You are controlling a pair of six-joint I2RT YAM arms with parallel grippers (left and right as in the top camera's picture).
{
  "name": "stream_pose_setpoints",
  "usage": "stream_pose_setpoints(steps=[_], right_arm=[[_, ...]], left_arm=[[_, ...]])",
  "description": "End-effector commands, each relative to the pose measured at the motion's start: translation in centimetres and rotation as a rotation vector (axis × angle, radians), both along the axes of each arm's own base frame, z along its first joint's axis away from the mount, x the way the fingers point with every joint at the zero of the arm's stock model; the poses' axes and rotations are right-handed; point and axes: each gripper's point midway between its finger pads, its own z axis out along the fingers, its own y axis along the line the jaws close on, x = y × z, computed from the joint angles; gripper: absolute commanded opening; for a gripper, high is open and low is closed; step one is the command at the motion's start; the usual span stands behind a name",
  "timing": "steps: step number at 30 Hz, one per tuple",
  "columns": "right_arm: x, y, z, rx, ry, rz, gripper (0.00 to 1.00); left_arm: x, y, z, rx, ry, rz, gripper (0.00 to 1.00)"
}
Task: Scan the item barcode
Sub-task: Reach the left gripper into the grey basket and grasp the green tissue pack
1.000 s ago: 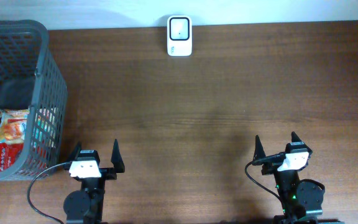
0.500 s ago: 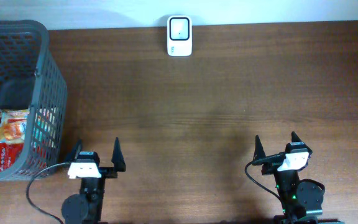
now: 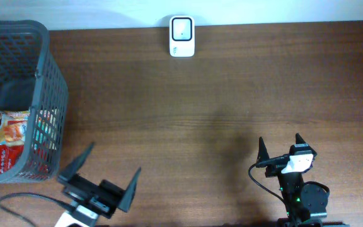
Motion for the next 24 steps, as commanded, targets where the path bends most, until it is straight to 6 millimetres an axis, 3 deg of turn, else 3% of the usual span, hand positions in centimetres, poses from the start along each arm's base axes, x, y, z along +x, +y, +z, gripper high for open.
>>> stream_pose_setpoints(steps=[1, 4, 6, 8, 10, 12, 14, 17, 18, 21, 23, 24], right_arm=[[0.0, -0.3, -0.4, -0.007, 0.007, -0.012, 0.98], [0.0, -0.3, -0.4, -0.007, 0.007, -0.012, 0.98], [0.0, -0.3, -0.4, -0.007, 0.007, -0.012, 0.98], [0.0, -0.3, -0.4, -0.007, 0.007, -0.012, 0.98], [0.0, -0.3, -0.4, -0.007, 0.007, -0.012, 0.98], [0.0, -0.3, -0.4, -0.007, 0.007, -0.012, 0.98], [0.0, -0.3, -0.4, -0.007, 0.007, -0.012, 0.98], [0.0, -0.3, -0.4, -0.007, 0.007, -0.012, 0.98], [0.0, -0.3, -0.4, -0.007, 0.007, -0.012, 0.99], [0.0, -0.3, -0.4, -0.007, 0.007, -0.012, 0.99], [0.0, -0.3, -0.4, -0.007, 0.007, -0.012, 0.99], [0.0, -0.3, -0.4, -0.007, 0.007, -0.012, 0.98]], left_arm=[[0.4, 1.7, 5.0, 0.044, 0.061, 0.156, 0.99], [-2.6, -2.0, 8.8, 0.176, -0.045, -0.053, 0.99], [-4.0, -1.9, 11.4, 0.196, -0.15, -0.024, 0.99], [-3.4, -0.2, 13.1, 0.13, -0.143, 0.076, 0.99], [-0.8, 1.8, 12.8, 0.052, -0.008, 0.174, 0.99], [4.2, 4.2, 10.4, 0.028, 0.332, 0.308, 0.99], [8.0, 4.3, 8.3, 0.124, 0.626, 0.324, 0.99], [12.1, 4.8, 6.8, 0.261, 0.883, 0.355, 0.99], [14.2, 7.2, 6.7, 0.262, 0.958, 0.497, 0.99], [17.2, 13.9, 6.9, 0.0, 1.068, 0.858, 0.99], [18.9, 17.3, 6.3, -0.076, 1.1, 0.977, 0.99], [19.7, 20.5, 5.2, -0.148, 1.135, 1.053, 0.99]])
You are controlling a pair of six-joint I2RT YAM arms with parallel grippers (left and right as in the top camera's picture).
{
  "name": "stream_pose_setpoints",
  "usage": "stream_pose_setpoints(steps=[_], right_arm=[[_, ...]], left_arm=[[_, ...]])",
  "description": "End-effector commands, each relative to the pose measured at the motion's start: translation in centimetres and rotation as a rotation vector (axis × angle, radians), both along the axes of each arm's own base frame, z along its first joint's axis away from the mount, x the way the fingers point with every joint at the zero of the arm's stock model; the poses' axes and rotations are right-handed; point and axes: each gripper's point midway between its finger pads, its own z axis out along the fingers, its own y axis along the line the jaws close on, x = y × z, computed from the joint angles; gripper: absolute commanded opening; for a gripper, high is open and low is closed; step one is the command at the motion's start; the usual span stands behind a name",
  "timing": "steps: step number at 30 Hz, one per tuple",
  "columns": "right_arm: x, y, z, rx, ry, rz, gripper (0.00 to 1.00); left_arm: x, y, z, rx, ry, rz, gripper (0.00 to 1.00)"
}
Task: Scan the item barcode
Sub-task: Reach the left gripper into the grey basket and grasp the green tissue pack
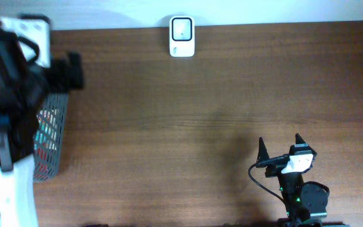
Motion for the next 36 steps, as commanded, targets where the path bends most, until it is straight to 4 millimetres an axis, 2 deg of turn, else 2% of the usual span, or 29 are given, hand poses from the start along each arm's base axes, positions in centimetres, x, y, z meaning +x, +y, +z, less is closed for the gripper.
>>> stream_pose_setpoints(steps=[1, 3, 4, 5, 11, 13, 17, 20, 22, 24, 26, 28, 30, 32, 36], right_arm=[[0.0, -0.3, -0.3, -0.007, 0.005, -0.012, 0.98], [0.0, -0.3, -0.3, -0.007, 0.005, -0.012, 0.98], [0.0, -0.3, -0.3, -0.007, 0.005, -0.012, 0.98], [0.0, -0.3, -0.3, -0.007, 0.005, -0.012, 0.99], [0.0, -0.3, -0.3, -0.007, 0.005, -0.012, 0.98], [0.0, -0.3, -0.3, -0.007, 0.005, -0.012, 0.98], [0.0, -0.3, -0.3, -0.007, 0.005, -0.012, 0.98], [0.0, -0.3, -0.3, -0.007, 0.005, -0.012, 0.98], [0.0, -0.3, -0.3, -0.007, 0.005, -0.012, 0.98], [0.0, -0.3, -0.3, -0.007, 0.005, -0.012, 0.98], [0.0, -0.3, -0.3, -0.007, 0.005, -0.012, 0.98], [0.0, -0.3, -0.3, -0.007, 0.005, -0.012, 0.98], [0.0, -0.3, -0.3, -0.007, 0.005, -0.012, 0.99], [0.0, -0.3, -0.3, -0.007, 0.005, -0.012, 0.98], [0.0, -0.3, -0.3, -0.007, 0.005, -0.012, 0.98]], left_arm=[[0.5, 10.0, -0.5, -0.027, -0.005, 0.432, 0.99], [0.1, 14.0, -2.1, -0.093, 0.01, 0.581, 0.99], [-0.4, 17.0, -3.5, -0.132, 0.03, 0.681, 0.99], [-0.8, 18.9, -4.8, -0.172, 0.056, 0.726, 0.99], [-3.2, 24.1, -11.3, -0.304, 0.243, 0.836, 0.99], [-2.8, 24.2, -14.0, -0.353, 0.321, 0.824, 0.99], [-1.4, 23.0, -19.5, -0.476, 0.487, 0.768, 0.99], [-0.5, 22.4, -22.2, -0.51, 0.566, 0.702, 1.0], [-0.6, 22.0, -24.0, -0.5, 0.647, 0.668, 0.96], [-1.1, 21.1, -26.6, -0.531, 0.753, 0.664, 0.84], [-1.2, 20.5, -28.1, -0.541, 0.816, 0.639, 0.64], [-1.2, 19.3, -29.3, -0.535, 0.888, 0.584, 0.66], [-1.7, 19.0, -30.5, -0.514, 0.949, 0.591, 0.68], [-2.6, 19.1, -31.2, -0.497, 1.006, 0.606, 0.78], [-3.1, 18.8, -31.7, -0.5, 1.046, 0.596, 0.77]])
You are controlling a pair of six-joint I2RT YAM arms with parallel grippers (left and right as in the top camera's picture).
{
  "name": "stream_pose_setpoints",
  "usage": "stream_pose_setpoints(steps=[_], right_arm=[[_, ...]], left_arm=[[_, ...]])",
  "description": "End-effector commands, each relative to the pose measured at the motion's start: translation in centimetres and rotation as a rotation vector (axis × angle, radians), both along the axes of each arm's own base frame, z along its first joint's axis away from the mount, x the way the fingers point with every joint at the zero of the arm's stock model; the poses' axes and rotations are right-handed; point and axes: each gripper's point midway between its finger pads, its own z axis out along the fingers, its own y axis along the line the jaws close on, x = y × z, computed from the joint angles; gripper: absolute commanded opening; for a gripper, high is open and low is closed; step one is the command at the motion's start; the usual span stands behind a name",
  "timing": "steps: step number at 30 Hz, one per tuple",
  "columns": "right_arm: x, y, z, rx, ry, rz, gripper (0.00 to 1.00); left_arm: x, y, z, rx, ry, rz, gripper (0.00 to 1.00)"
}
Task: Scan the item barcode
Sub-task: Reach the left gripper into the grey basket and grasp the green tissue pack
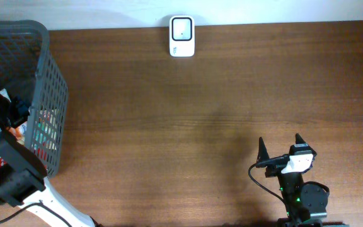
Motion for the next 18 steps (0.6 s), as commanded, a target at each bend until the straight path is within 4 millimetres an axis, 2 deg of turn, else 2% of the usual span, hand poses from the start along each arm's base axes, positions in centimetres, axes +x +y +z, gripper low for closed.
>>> stream_pose_setpoints(steps=[1, 3, 6, 7, 8, 11, 12, 14, 16, 17, 18], right_arm=[[0.0, -0.3, -0.3, -0.007, 0.005, -0.012, 0.99], [0.0, -0.3, -0.3, -0.007, 0.005, -0.012, 0.98], [0.0, -0.3, -0.3, -0.007, 0.005, -0.012, 0.98], [0.0, -0.3, -0.3, -0.007, 0.005, -0.012, 0.98], [0.0, -0.3, -0.3, -0.007, 0.005, -0.012, 0.98], [0.0, -0.3, -0.3, -0.007, 0.005, -0.012, 0.99], [0.0, -0.3, -0.3, -0.007, 0.005, -0.012, 0.98], [0.0, -0.3, -0.3, -0.007, 0.005, -0.012, 0.98], [0.0, -0.3, -0.3, -0.007, 0.005, -0.012, 0.98], [0.0, -0.3, -0.3, -0.007, 0.005, -0.012, 0.98], [0.0, -0.3, -0.3, -0.007, 0.005, -0.012, 0.98]], left_arm=[[-0.7, 0.0, -0.7, -0.011, 0.043, -0.031, 0.76], [-1.1, -0.3, -1.5, -0.023, 0.059, -0.032, 0.76], [-1.7, -0.7, -4.1, -0.04, 0.084, -0.033, 0.82], [-1.6, -0.5, -4.7, -0.035, 0.075, -0.033, 0.79], [-1.5, -0.5, -5.1, -0.032, 0.07, -0.033, 0.66], [-1.4, -0.5, -5.1, -0.033, 0.065, -0.033, 0.16], [-1.4, -0.6, -5.0, -0.035, 0.068, -0.032, 0.11], [-0.9, -0.7, -3.8, -0.049, 0.045, -0.029, 0.03], [0.5, -0.8, -1.4, -0.067, -0.021, -0.024, 0.0], [2.0, -0.7, 1.7, -0.064, -0.098, -0.023, 0.0], [2.8, -0.7, 3.7, -0.061, -0.15, -0.024, 0.0]])
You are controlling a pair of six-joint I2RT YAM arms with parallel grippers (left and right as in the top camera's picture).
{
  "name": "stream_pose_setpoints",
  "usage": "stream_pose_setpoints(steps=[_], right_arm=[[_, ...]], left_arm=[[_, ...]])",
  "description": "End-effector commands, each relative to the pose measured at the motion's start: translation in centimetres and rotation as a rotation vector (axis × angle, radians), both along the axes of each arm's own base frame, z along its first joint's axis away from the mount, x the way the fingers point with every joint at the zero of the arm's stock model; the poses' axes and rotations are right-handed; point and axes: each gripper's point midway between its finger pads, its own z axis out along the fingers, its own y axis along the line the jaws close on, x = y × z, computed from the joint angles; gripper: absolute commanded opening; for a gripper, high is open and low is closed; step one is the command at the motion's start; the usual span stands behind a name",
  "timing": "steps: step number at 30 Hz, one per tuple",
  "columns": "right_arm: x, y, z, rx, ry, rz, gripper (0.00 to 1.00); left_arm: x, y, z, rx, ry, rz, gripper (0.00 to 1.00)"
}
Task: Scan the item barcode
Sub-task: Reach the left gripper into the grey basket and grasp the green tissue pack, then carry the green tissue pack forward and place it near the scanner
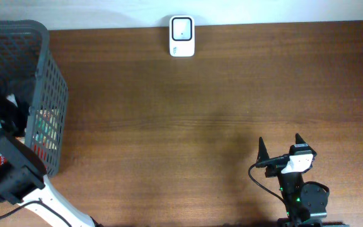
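Observation:
A grey mesh basket (pixel 49 82) stands at the table's left edge. An orange-red snack packet (pixel 43 129) lies inside it, showing only through the mesh. My left arm reaches down into the basket over the packet. Its dark wrist (pixel 11 107) covers the left gripper's fingers, so they are hidden. The white barcode scanner (pixel 181 36) sits at the table's back edge, centre. My right gripper (pixel 279 148) rests open near the front right, nothing between its fingers.
The brown wooden table (pixel 188 120) stretches between the basket and the right arm. A black cable (pixel 260 180) loops beside the right arm's base. The basket's high wall stands between the packet and the scanner.
My left arm has shifted slightly inside the basket, and its wrist covers more of the packet than before. The right arm and the scanner have not moved.
My left gripper stood open near the table's front edge, beside the basket, with the packet lying in plain view. Then the arm was raised high over the basket. Then it reached down inside over the packet, where it still is. The right arm stayed still.

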Motion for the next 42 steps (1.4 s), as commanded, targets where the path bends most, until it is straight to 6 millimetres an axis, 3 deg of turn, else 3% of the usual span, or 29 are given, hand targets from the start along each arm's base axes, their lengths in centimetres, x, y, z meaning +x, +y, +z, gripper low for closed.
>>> stream_pose_setpoints(steps=[1, 3, 6, 10, 13, 16, 17, 19, 21, 22, 23, 26, 27, 31, 33, 37, 42], right_arm=[[0.0, -0.3, -0.3, -0.006, 0.005, -0.012, 0.99], [0.0, -0.3, -0.3, -0.006, 0.005, -0.012, 0.99], [0.0, -0.3, -0.3, -0.006, 0.005, -0.012, 0.98], [0.0, -0.3, -0.3, -0.006, 0.005, -0.012, 0.98], [0.0, -0.3, -0.3, -0.006, 0.005, -0.012, 0.99], [0.0, -0.3, -0.3, -0.006, 0.005, -0.012, 0.98], [0.0, -0.3, -0.3, -0.006, 0.005, -0.011, 0.98], [0.0, -0.3, -0.3, -0.006, 0.005, -0.012, 0.98], [0.0, -0.3, -0.3, -0.006, 0.005, -0.012, 0.98], [0.0, -0.3, -0.3, -0.006, 0.005, -0.012, 0.98], [0.0, -0.3, -0.3, -0.006, 0.005, -0.012, 0.98], [0.0, -0.3, -0.3, -0.006, 0.005, -0.012, 0.98], [0.0, -0.3, -0.3, -0.006, 0.005, -0.012, 0.98], [0.0, -0.3, -0.3, -0.006, 0.005, -0.011, 0.99], [0.0, -0.3, -0.3, -0.006, 0.005, -0.012, 0.98], [0.0, -0.3, -0.3, -0.006, 0.005, -0.012, 0.98], [0.0, -0.3, -0.3, -0.006, 0.005, -0.012, 0.98]], left_arm=[[4.5, 0.3, 8.2, 0.01, -0.267, 0.008, 0.0], [6.6, -0.5, 14.2, 0.011, -0.462, -0.007, 0.0], [8.6, -2.5, 25.8, 0.075, -0.859, -0.077, 0.0], [6.0, -4.9, 35.4, 0.164, -1.131, -0.006, 0.0], [4.2, -9.3, 38.7, 0.118, -1.21, -0.023, 0.0], [4.8, -16.3, 39.5, 0.001, -1.242, -0.188, 0.0], [5.3, -19.9, 39.1, -0.069, -1.228, -0.273, 0.0], [6.5, -25.0, 36.7, -0.113, -1.136, -0.378, 0.0], [7.2, -28.2, 33.4, -0.101, -1.013, -0.442, 0.0], [7.5, -29.8, 31.4, -0.089, -0.943, -0.479, 0.0], [7.9, -32.4, 28.1, -0.059, -0.836, -0.542, 0.0], [9.5, -37.2, 22.5, -0.052, -0.74, -0.647, 0.0], [9.9, -39.5, 19.6, -0.069, -0.705, -0.691, 0.0], [10.6, -46.0, 10.3, -0.11, -0.682, -0.807, 0.02], [10.7, -49.0, 6.9, -0.132, -0.734, -0.851, 0.04], [10.4, -52.4, 3.2, -0.166, -0.832, -0.897, 0.14], [10.4, -51.0, 0.3, -0.069, -0.816, -0.885, 0.24]])
